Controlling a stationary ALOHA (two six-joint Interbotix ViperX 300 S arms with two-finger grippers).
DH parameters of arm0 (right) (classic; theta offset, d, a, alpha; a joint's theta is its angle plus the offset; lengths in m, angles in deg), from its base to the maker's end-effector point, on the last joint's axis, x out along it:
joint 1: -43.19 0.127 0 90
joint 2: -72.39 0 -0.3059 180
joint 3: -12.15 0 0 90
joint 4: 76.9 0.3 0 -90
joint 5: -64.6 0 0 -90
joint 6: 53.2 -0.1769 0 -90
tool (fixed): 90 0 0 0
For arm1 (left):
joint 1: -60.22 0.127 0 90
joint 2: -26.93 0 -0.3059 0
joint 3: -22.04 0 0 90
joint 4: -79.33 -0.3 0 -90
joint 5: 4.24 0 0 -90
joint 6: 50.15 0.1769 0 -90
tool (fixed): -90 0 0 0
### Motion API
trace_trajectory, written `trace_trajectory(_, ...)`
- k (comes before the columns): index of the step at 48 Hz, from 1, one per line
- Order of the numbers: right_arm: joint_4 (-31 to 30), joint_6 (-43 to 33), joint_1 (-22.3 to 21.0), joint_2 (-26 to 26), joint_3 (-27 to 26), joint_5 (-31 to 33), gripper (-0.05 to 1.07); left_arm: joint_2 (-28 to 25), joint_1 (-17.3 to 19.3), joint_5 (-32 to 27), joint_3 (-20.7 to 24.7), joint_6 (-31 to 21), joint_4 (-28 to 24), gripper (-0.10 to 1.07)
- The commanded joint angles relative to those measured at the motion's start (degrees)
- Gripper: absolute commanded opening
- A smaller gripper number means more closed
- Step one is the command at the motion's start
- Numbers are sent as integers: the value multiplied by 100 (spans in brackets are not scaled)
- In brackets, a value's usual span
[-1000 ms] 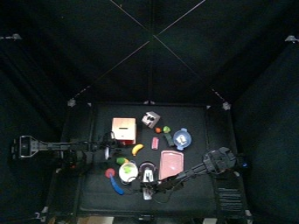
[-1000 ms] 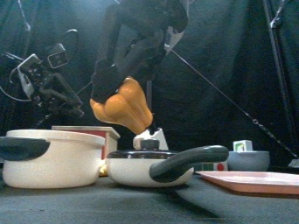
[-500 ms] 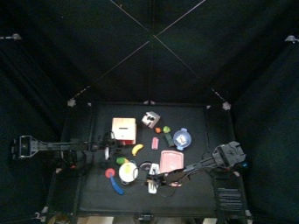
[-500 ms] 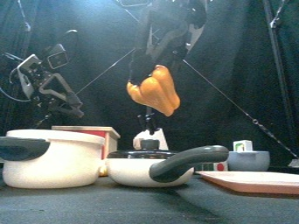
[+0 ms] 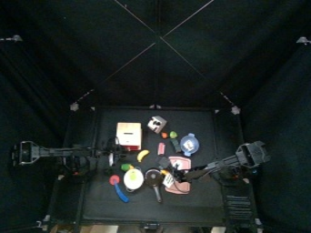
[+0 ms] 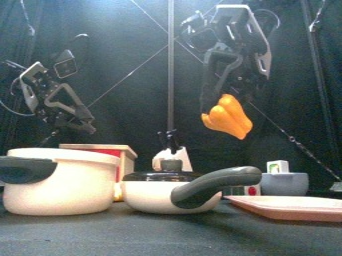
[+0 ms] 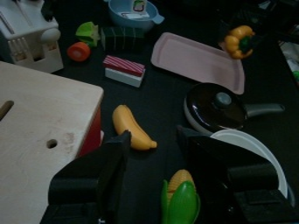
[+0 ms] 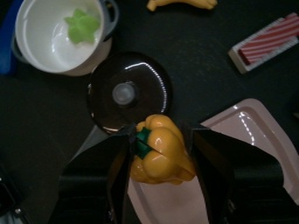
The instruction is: Place squash on plate
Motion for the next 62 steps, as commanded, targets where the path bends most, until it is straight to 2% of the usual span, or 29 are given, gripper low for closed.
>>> trace_trajectory(1, -158, -598, -97, 492, 255, -9, 78, 0, 0, 26, 62, 0, 9, 84)
trace_trajectory(9, -536, -1441, -114, 800, 729, -141, 78, 0, 9, 26, 62, 0, 9, 84)
trace_trajectory(16, -686, -1661, -114, 949, 1028, -176, 78, 0, 26, 26, 53, 0, 9, 84)
trace_trajectory(23, -694, -1670, -97, 905, 1195, 70, 78, 0, 26, 26, 53, 0, 9, 84)
trace_trajectory(44, -554, -1679, -70, 756, 1134, 527, 78, 0, 44, 26, 35, 0, 9, 84)
trace_trajectory(53, -167, -1688, -70, 448, 896, 923, 78, 0, 35, 26, 35, 0, 9, 84)
trace_trajectory(62, -132, -1679, 35, -53, 554, 1160, 78, 0, 44, 26, 35, 0, 18, 84)
